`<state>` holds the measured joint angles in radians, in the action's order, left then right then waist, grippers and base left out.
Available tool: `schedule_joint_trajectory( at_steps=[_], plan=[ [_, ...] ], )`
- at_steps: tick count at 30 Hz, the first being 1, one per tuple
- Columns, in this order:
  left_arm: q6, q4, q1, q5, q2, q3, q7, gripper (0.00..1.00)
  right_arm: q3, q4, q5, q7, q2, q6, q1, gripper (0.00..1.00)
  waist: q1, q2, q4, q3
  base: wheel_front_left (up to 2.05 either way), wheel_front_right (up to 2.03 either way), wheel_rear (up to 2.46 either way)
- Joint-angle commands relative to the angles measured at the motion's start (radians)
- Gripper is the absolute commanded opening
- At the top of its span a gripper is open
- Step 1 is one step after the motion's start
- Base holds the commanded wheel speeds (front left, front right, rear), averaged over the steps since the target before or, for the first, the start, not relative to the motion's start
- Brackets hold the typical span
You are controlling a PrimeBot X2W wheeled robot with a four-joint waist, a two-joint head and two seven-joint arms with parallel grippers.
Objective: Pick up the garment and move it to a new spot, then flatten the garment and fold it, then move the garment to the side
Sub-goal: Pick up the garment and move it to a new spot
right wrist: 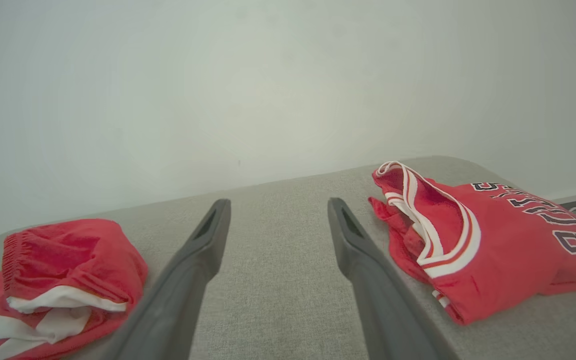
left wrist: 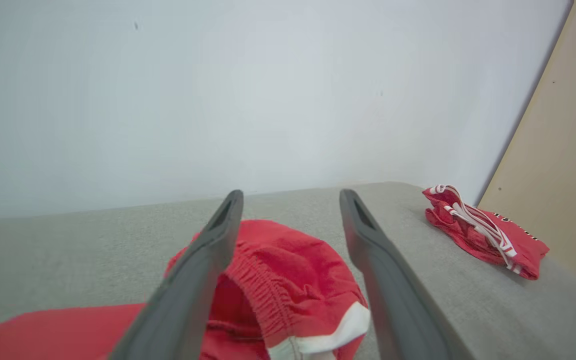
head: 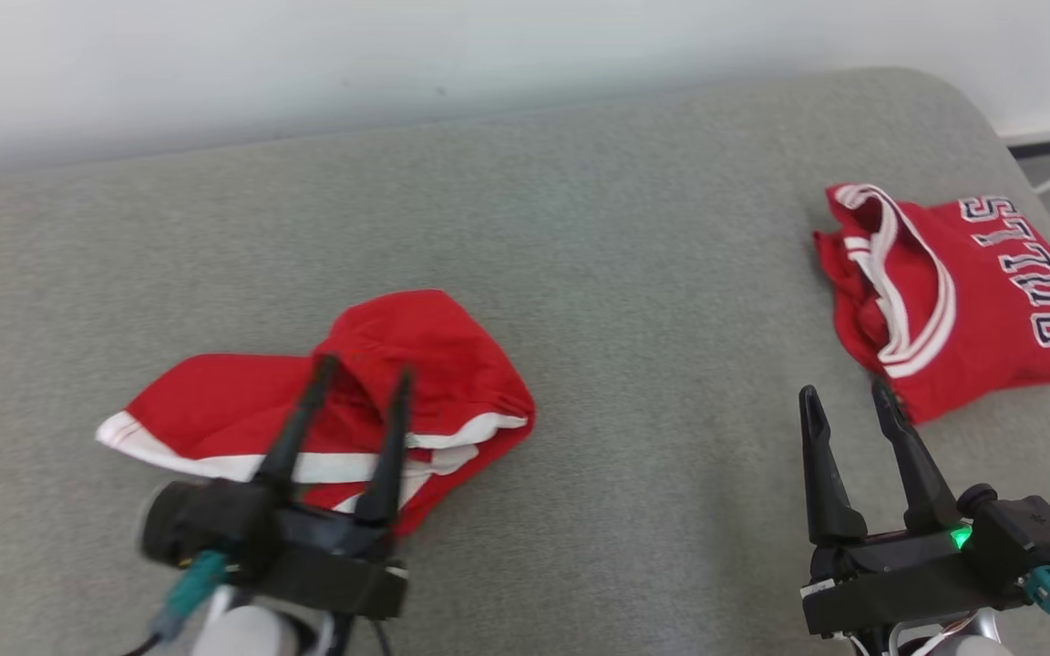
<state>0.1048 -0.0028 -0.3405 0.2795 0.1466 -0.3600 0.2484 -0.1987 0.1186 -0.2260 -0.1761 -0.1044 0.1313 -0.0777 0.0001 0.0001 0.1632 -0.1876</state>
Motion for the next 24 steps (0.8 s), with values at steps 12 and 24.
schedule_joint_trajectory(
  at_steps=[12, 24],
  plan=[
    [0.075, -0.06, 0.116, 0.03, 0.095, 0.187, 0.014, 1.0, -0.053, -0.018, 0.035, 0.024, -0.043, -0.001, -0.007, 1.0, -0.0001, -0.0001, -0.08, 0.102, 0.0, 0.0, 0.0],
    [0.099, -0.084, 0.231, -0.017, 0.136, 0.178, -0.01, 1.0, -0.067, -0.04, 0.038, 0.045, -0.053, -0.001, 0.041, 1.0, -0.0001, -0.0001, -0.075, 0.16, 0.0, 0.0, 0.0]
  ],
)
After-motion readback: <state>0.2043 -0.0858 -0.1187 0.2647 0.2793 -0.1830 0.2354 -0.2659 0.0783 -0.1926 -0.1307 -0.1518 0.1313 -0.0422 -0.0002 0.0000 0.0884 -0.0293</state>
